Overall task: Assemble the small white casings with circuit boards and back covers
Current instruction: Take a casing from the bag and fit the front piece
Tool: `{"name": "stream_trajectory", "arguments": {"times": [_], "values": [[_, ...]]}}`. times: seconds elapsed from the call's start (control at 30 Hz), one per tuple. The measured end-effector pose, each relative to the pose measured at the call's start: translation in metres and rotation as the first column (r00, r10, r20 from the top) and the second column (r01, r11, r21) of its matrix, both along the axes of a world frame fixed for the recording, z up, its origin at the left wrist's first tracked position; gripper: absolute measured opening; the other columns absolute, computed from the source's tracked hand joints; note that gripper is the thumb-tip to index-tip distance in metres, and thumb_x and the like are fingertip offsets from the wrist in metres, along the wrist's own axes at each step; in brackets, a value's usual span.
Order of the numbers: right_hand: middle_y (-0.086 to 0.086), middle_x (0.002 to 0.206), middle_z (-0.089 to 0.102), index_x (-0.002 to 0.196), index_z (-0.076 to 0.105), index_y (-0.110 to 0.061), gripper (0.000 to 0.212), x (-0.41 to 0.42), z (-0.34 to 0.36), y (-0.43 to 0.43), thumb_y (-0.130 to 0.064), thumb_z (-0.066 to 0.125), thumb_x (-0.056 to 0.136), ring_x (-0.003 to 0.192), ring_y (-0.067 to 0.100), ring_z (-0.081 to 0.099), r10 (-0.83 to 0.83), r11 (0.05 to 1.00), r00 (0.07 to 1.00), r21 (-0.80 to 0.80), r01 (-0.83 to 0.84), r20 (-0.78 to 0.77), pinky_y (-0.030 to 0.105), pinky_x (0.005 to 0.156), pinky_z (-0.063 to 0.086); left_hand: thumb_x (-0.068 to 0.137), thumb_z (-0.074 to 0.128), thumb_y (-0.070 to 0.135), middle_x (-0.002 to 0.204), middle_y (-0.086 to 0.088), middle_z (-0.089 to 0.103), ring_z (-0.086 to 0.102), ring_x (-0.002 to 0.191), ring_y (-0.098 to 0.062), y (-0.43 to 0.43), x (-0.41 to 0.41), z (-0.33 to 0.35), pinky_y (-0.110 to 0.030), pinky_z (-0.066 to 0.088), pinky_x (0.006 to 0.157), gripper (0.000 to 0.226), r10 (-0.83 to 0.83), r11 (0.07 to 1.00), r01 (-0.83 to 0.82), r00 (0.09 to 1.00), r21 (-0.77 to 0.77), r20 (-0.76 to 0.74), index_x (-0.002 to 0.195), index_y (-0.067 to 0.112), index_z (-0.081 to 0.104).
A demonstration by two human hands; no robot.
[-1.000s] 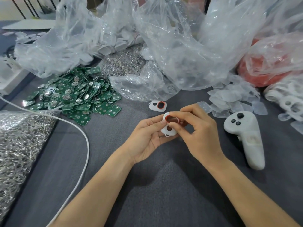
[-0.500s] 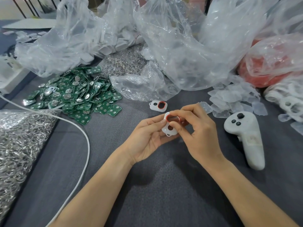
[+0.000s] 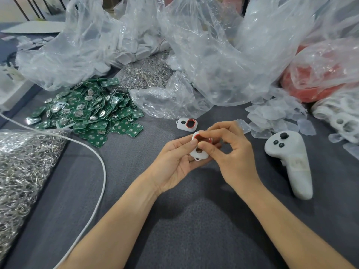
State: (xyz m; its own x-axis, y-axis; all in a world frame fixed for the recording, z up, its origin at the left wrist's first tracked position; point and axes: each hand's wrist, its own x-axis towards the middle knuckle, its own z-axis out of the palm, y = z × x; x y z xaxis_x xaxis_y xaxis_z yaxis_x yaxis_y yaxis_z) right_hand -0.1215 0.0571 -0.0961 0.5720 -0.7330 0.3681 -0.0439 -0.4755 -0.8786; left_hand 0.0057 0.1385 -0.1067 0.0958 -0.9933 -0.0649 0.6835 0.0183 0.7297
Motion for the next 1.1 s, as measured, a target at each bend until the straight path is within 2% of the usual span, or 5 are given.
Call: {"name": "stream_trajectory", "arguments": {"times": [0.17,0.3,0.5,0.97,1.1], "values": [[-0.005,0.107,0.061,0.095,0.073,-0.027,0.019,0.0,-0.002,-0.004,-0.019,0.072,0.078,0.106,0.01,0.058,0.108,0.981,0.991,0.151,-0.119,0.083,0.019,0.09,0.046,0.09,0.052,0.011,0.117,-0.021,0.064,0.065,0.109,-0.027,-0.001,0.001,-0.001,-0.032,0.056,0.085,0.034,0.034,0.999,-0.033,0.999,0.023,-0.036,0.119,-0.004,0.061],[0.004,0.11,0.068,0.099,0.074,-0.012,0.023,-0.002,-0.005,-0.012,-0.017,0.066,0.079,0.106,0.018,0.064,0.237,0.825,0.916,0.431,-0.365,0.323,0.029,0.093,0.048,0.091,0.049,0.009,0.107,-0.016,0.069,0.069,0.098,-0.022,-0.001,0.001,0.0,-0.031,0.057,0.083,0.031,0.035,0.999,-0.034,0.998,0.024,-0.051,0.116,-0.003,0.062],[0.005,0.103,0.073,0.1,0.075,-0.016,0.025,0.0,-0.007,-0.015,-0.02,0.069,0.076,0.101,0.017,0.067,0.279,0.674,0.847,0.535,-0.509,0.453,0.027,0.089,0.052,0.089,0.049,0.011,0.116,-0.022,0.062,0.067,0.099,-0.024,-0.002,0.0,0.001,-0.033,0.057,0.086,0.034,0.058,0.997,-0.057,0.998,0.05,-0.032,0.117,-0.005,0.061],[0.012,0.104,0.071,0.103,0.065,-0.002,0.021,-0.005,-0.005,-0.02,-0.009,0.059,0.084,0.101,0.024,0.066,0.309,0.68,0.857,0.535,-0.502,0.412,0.03,0.087,0.053,0.09,0.053,0.017,0.115,-0.02,0.066,0.066,0.108,-0.028,0.002,0.002,0.0,-0.031,0.056,0.083,0.034,-0.036,0.999,0.037,0.999,0.031,-0.041,0.116,-0.003,0.064],[0.003,0.101,0.073,0.098,0.068,-0.007,0.017,-0.004,-0.004,-0.02,0.003,0.059,0.088,0.097,0.016,0.068,0.216,0.896,0.962,0.358,-0.263,0.168,0.025,0.086,0.053,0.089,0.049,0.012,0.115,-0.016,0.065,0.064,0.104,-0.022,-0.004,-0.007,-0.004,-0.034,0.053,0.092,0.037,0.079,0.996,-0.084,0.992,0.039,0.099,0.123,0.002,0.058]]}}
